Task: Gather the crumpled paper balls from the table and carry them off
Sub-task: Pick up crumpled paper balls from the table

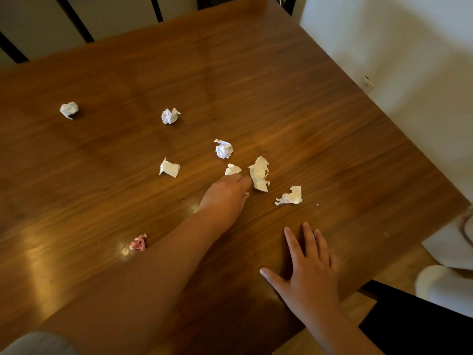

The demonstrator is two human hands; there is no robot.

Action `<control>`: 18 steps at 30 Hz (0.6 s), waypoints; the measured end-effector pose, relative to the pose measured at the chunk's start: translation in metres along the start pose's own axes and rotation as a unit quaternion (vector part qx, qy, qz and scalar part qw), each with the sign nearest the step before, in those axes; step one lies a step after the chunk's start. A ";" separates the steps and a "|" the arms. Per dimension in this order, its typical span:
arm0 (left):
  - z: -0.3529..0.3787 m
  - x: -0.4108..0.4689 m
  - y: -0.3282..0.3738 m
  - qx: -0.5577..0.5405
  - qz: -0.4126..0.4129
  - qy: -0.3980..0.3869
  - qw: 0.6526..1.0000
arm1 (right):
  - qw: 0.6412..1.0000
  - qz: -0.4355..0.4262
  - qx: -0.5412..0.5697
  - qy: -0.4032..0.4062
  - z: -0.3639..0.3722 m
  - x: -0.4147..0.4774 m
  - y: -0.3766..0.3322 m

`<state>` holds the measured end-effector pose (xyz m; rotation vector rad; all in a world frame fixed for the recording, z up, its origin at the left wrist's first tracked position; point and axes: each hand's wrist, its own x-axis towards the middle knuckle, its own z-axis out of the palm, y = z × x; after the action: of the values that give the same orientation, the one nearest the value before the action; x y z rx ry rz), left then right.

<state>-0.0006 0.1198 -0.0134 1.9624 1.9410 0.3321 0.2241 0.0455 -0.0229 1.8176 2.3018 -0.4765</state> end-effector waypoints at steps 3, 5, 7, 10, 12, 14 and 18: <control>0.000 -0.001 0.000 -0.035 -0.053 0.026 0.998 | 1.000 0.001 0.003 0.007 0.001 0.000 0.001; -0.003 0.003 -0.003 -0.049 -0.116 0.020 0.992 | 1.000 0.002 0.007 0.008 0.002 0.000 0.000; -0.006 0.008 -0.005 -0.052 -0.169 0.006 0.984 | 1.000 0.003 0.012 0.008 0.003 0.000 0.000; -0.009 0.015 -0.005 -0.030 -0.188 0.004 0.982 | 1.000 0.002 0.012 0.006 0.004 0.000 0.000; -0.010 0.017 -0.004 -0.020 -0.195 0.002 0.981 | 1.000 0.002 0.012 0.011 0.004 -0.001 0.000; -0.010 0.015 -0.004 0.002 -0.189 0.000 0.982 | 1.000 0.003 0.010 0.015 0.004 -0.001 0.000; -0.007 0.002 -0.008 0.024 -0.134 0.016 0.991 | 1.000 0.000 0.005 0.014 0.006 -0.001 0.001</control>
<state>-0.0105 0.1222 -0.0106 1.7041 2.2180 0.2491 0.2253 0.0425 -0.0280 1.8399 2.3226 -0.4677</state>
